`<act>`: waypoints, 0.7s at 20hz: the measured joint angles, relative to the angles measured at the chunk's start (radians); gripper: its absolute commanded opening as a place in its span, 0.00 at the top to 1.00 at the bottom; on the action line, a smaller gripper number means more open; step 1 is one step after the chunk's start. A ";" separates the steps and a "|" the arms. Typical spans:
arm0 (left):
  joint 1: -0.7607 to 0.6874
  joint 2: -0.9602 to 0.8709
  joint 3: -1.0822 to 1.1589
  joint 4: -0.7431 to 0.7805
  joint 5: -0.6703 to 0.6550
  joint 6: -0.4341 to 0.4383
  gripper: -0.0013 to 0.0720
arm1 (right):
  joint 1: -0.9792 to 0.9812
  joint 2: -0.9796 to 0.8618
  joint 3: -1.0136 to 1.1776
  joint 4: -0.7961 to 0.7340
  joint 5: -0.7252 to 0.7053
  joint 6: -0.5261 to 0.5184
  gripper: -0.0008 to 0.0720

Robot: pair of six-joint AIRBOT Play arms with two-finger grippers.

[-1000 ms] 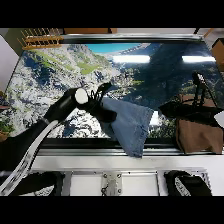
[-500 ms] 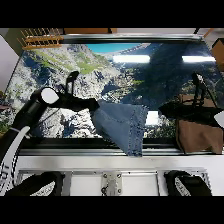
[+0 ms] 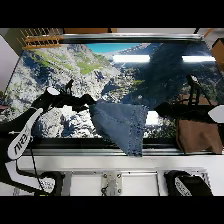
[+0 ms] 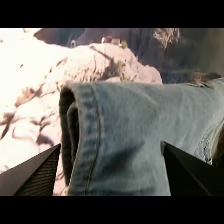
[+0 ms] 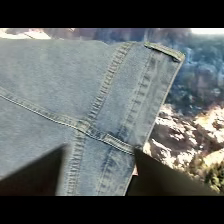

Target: Fold the clothes and pants, and hang the long-sleeved shirts on hangers.

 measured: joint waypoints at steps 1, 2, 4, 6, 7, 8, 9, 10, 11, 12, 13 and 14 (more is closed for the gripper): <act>-0.008 -0.027 0.026 -0.011 -0.006 0.007 0.81 | -0.008 -0.027 0.000 -0.008 -0.003 0.000 0.18; -0.015 -0.050 0.055 -0.019 -0.016 0.011 0.95 | -0.021 -0.065 0.000 -0.016 -0.009 0.000 0.18; -0.023 -0.083 0.110 -0.033 -0.034 0.018 0.95 | -0.052 -0.154 0.000 -0.028 -0.034 0.000 0.18; -0.026 -0.098 0.151 -0.032 -0.049 0.022 0.95 | -0.077 -0.261 0.000 -0.032 -0.084 0.000 0.18; -0.028 -0.103 0.170 -0.022 -0.060 0.025 0.95 | -0.084 -0.315 0.000 -0.032 -0.113 0.000 0.18; -0.031 -0.106 0.187 -0.005 -0.072 0.025 0.95 | -0.088 -0.373 0.000 -0.023 -0.143 -0.006 0.18; -0.034 -0.109 0.200 0.008 -0.080 0.025 0.95 | -0.089 -0.424 0.000 -0.002 -0.170 -0.023 0.18; -0.036 -0.110 0.212 0.025 -0.091 0.025 0.95 | -0.086 -0.479 0.000 0.032 -0.195 -0.048 0.18; -0.038 -0.111 0.219 0.037 -0.098 0.026 0.95 | -0.082 -0.525 0.000 0.071 -0.214 -0.074 0.18; -0.039 -0.111 0.224 0.047 -0.106 0.026 0.95 | -0.076 -0.562 0.000 0.111 -0.229 -0.105 0.18; -0.040 -0.112 0.228 0.057 -0.112 0.028 0.95 | -0.065 -0.601 0.000 0.164 -0.240 -0.143 0.18; -0.041 -0.113 0.232 0.067 -0.117 0.028 0.95 | -0.045 -0.640 0.003 0.249 -0.264 -0.195 0.18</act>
